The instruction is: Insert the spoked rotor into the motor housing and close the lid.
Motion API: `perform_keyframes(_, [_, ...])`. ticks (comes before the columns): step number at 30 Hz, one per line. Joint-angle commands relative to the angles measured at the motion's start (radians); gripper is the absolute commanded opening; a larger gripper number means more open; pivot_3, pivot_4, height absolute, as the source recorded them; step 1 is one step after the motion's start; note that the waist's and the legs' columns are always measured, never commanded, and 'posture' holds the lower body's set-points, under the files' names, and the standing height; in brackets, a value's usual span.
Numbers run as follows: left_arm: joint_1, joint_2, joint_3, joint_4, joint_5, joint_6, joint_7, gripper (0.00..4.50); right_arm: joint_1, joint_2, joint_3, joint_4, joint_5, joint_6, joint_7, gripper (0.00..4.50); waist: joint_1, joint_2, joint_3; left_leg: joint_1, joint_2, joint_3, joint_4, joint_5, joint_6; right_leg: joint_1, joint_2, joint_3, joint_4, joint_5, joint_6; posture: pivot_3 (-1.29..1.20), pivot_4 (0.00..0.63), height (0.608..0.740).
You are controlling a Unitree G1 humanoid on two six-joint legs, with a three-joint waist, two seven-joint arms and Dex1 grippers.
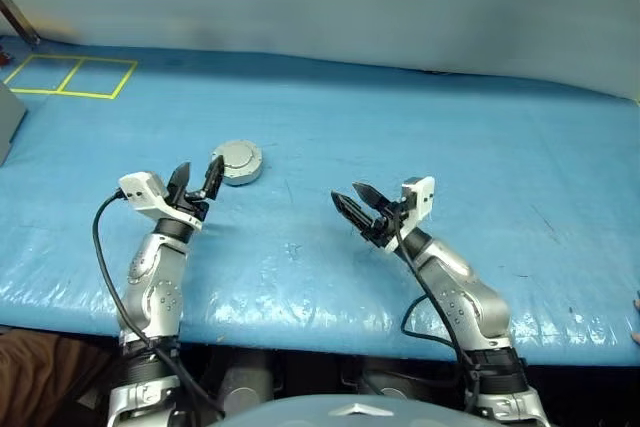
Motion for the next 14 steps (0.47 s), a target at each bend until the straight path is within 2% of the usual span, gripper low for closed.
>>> perform_keyframes(1, [0.033, 0.069, -0.082, -0.090, 0.007, -0.007, -0.175, 4.48, 0.000, -0.032, 0.014, 0.019, -0.063, -0.111, 0.076, 3.53, 0.000, 0.000, 0.000, 0.000, 0.000, 0.000, 0.000, -0.001, -0.001, 0.000, -0.001, 0.000, 0.000, 0.000, 0.000, 0.00, 0.150, 0.740])
perform_keyframes(7, [0.036, 0.164, -0.189, -0.030, 0.128, -0.076, -0.324, 4.48, -0.009, -0.106, -0.014, 0.075, -0.154, -0.206, 0.091, 3.53, 0.002, 0.000, 0.000, 0.001, 0.001, 0.000, 0.000, -0.003, -0.001, -0.005, -0.004, 0.000, 0.002, -0.001, -0.002, 0.00, 0.150, 0.740])
perform_keyframes(14, [0.015, 0.182, -0.247, 0.058, 0.200, -0.167, -0.420, 4.48, -0.030, -0.179, -0.088, 0.141, -0.184, -0.247, 0.079, 3.53, 0.002, 0.000, 0.000, 0.000, 0.000, 0.001, 0.000, -0.001, 0.000, -0.005, -0.006, -0.001, 0.004, -0.002, -0.003, 0.00, 0.150, 0.740])
